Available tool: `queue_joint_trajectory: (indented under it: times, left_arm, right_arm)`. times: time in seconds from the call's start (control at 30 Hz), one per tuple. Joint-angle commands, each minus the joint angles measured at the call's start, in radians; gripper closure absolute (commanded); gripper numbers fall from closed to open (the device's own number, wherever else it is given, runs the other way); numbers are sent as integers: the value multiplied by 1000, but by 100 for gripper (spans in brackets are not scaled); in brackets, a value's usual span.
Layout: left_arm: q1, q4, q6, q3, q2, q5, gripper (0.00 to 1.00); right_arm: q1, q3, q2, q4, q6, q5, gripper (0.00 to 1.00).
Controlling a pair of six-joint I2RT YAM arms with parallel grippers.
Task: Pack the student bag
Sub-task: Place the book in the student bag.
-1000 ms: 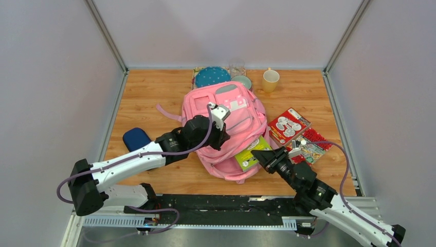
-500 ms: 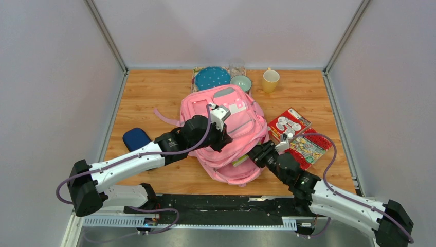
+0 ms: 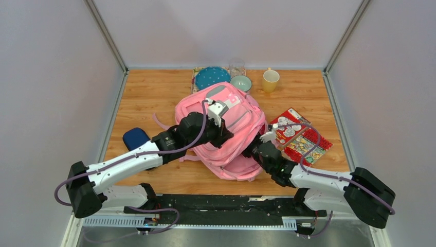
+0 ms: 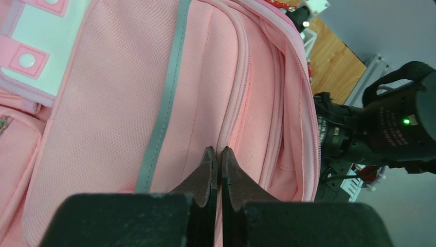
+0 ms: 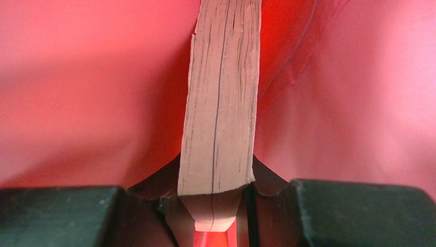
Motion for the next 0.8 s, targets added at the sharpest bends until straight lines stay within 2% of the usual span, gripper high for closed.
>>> queue_joint_trajectory:
  times: [0.0,0.17,0.2,0.3,0.37,0.43,0.47,0.5,0.67,0.77]
  left_arm:
    - [-16,135,-21,76,-65,114,100]
    - [-16,110,-1,59,-78,87,100]
    - [-14,106,2,50,-91,77,100]
    - [-14,93,16,-10,-140,28,100]
    - [-14,92,19,-68,-168,-5,100]
    - [-11,96,14,-103,-205,-19,100]
    - [-10,96,11,-126,-219,-19,100]
    - [-8,98,10,-137,-225,-21,100]
    - [-2,96,7,-157,-239,-21,100]
    - [3,93,13,-150,-239,-19,100]
  right_arm:
    - [-1,105,101,321,-44,55,97]
    - [-2,115,168,273,-29,37,87]
    - [-4,110,150,153,3,43,86]
    - [-2,81,87,-19,36,71,85]
    - [-5,40,58,-52,31,71,84]
    - [-6,10,34,-48,10,54,75]
    - [-6,-11,26,-40,-4,34,60]
    - [-7,-17,24,-31,-19,20,53]
    - [-10,-28,7,-58,-35,-81,41]
    - [-10,-43,-20,-75,19,-116,40]
